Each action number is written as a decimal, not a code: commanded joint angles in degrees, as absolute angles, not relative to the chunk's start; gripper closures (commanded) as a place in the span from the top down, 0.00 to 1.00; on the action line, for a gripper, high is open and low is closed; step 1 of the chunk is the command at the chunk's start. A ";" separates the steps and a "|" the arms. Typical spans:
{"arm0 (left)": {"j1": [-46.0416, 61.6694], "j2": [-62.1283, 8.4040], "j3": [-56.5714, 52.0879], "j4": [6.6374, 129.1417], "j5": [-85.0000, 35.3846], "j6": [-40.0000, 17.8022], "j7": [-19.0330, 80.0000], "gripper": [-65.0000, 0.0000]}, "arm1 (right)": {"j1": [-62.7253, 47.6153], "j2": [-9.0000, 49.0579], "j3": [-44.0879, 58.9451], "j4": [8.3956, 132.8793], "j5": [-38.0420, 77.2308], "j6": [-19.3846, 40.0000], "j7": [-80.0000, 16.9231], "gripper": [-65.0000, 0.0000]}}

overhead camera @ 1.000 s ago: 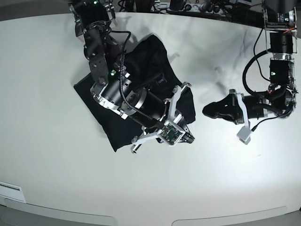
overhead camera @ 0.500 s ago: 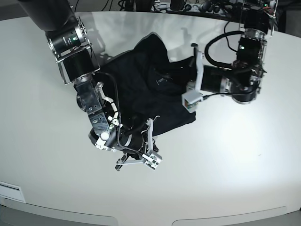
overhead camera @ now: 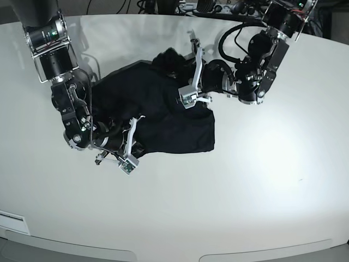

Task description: Fold the T-shirt properly

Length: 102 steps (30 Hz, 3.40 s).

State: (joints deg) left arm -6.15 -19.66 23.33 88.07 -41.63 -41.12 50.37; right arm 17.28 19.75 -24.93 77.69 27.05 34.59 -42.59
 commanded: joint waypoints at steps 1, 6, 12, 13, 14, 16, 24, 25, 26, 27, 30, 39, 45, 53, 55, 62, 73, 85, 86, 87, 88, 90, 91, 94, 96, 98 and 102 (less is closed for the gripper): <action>-8.21 -21.04 22.92 85.93 -35.22 -40.00 53.93 0.00 | 16.71 21.08 -24.97 78.96 27.14 35.38 -45.21 0.00; -13.98 -23.68 22.92 78.70 -33.39 -40.00 51.00 0.00 | 10.00 24.77 -24.27 87.35 28.93 31.88 -48.97 0.00; -20.34 -26.09 22.92 73.65 -29.50 -40.00 44.16 0.00 | -0.36 25.71 -19.05 101.34 29.58 26.92 -50.85 0.00; -21.28 -26.17 22.92 73.49 -28.60 -40.00 43.22 0.00 | -2.04 25.69 -18.09 103.68 30.28 26.37 -50.85 0.00; -22.26 -26.20 22.92 73.49 -28.12 -40.00 42.50 0.00 | -3.75 25.41 -17.21 106.02 30.15 25.76 -50.92 0.00; -24.29 -26.17 22.92 73.49 -27.57 -40.00 41.52 0.00 | -7.20 24.21 -15.27 110.41 28.80 24.86 -51.09 0.00; -30.11 -25.71 22.90 73.49 -27.00 -36.16 37.56 0.00 | -14.44 18.72 -7.70 119.98 23.33 20.29 -50.17 0.00; -30.63 -25.74 22.90 73.49 -27.05 -36.16 37.56 0.00 | -14.44 18.72 -6.79 120.46 23.57 19.73 -49.52 0.00; -31.18 -25.80 22.83 73.49 -27.46 -36.21 37.56 0.00 | -14.39 18.74 -5.85 121.01 23.75 19.40 -48.47 0.00; -31.64 -25.98 22.79 73.49 -28.21 -36.27 37.56 0.00 | -14.41 18.74 -4.78 121.69 23.94 19.40 -46.94 0.00; -32.77 -27.05 21.96 73.54 -35.68 -37.87 37.91 0.00 | -14.44 18.74 -1.28 124.29 27.16 20.05 -42.09 0.00; -31.38 -28.88 6.92 73.73 -82.43 -40.00 69.25 0.00 | -15.49 18.72 16.36 130.45 54.50 32.93 -47.20 0.00; -26.09 -31.48 -3.99 77.56 -85.00 -40.00 77.08 0.00 | -23.07 18.70 26.46 130.85 67.35 40.00 -51.99 0.00; -12.16 -37.54 -10.98 93.21 -85.00 -40.00 76.79 0.00 | -31.66 16.19 44.16 132.99 85.00 40.00 -65.71 0.00; -7.73 -39.24 -13.10 98.80 -85.00 -40.00 76.82 0.00 | -34.17 16.03 47.79 133.69 85.00 40.00 -70.19 0.00; 10.66 -43.53 -22.22 118.89 -85.00 -39.31 76.82 0.00 | -42.89 16.01 55.46 135.00 85.00 39.68 -75.57 0.00; 49.12 -42.19 -28.14 133.38 -85.00 -37.89 79.61 0.00 | -62.57 11.07 55.16 134.82 85.00 40.00 -80.00 0.00; 66.63 -29.69 -18.52 116.42 -67.11 -40.00 68.60 0.00 | -68.03 9.08 33.41 115.13 65.80 40.00 -64.18 0.00; 65.39 -29.67 -16.62 113.14 -64.55 -40.00 66.17 0.00 | -67.18 9.43 31.27 112.07 62.74 40.00 -61.69 0.00; 63.57 -29.63 -14.72 109.69 -61.78 -40.00 63.79 0.00 | -65.93 9.91 29.12 108.99 59.72 40.00 -59.53 0.00; 61.36 -29.50 -12.84 106.08 -58.98 -39.03 61.36 0.00 | -64.47 10.48 27.11 105.82 56.47 40.00 -57.60 0.00; 56.21 -28.62 -9.37 98.28 -52.88 -37.21 56.31 0.00 | -61.23 11.73 23.22 99.00 50.02 40.00 -53.36 0.00; 53.39 -27.77 -7.90 93.80 -49.25 -37.23 53.30 0.00 | -59.61 12.38 21.34 95.22 46.44 40.00 -50.50 0.00; 44.14 -25.32 -3.95 78.85 -38.61 -37.23 42.48 0.00 | -54.06 13.87 15.92 83.66 35.33 40.00 -39.05 0.00; 37.52 -24.05 -1.06 67.85 -32.18 -37.26 33.52 0.00 | -49.52 14.35 12.64 76.25 28.27 40.00 -31.83 0.00; 31.03 -22.72 1.98 56.60 -25.61 -37.19 23.53 0.00 | -44.91 14.31 9.85 69.19 22.26 39.99 -26.92 0.00; 19.44 -18.63 9.30 35.99 -14.79 -30.74 3.38 0.00 | -36.91 14.20 3.95 57.04 16.38 30.70 -20.53 0.00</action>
State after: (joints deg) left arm 18.90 -18.61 9.45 35.11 -14.17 -29.23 2.76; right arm -35.79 13.34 3.55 56.45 16.34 30.41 -20.80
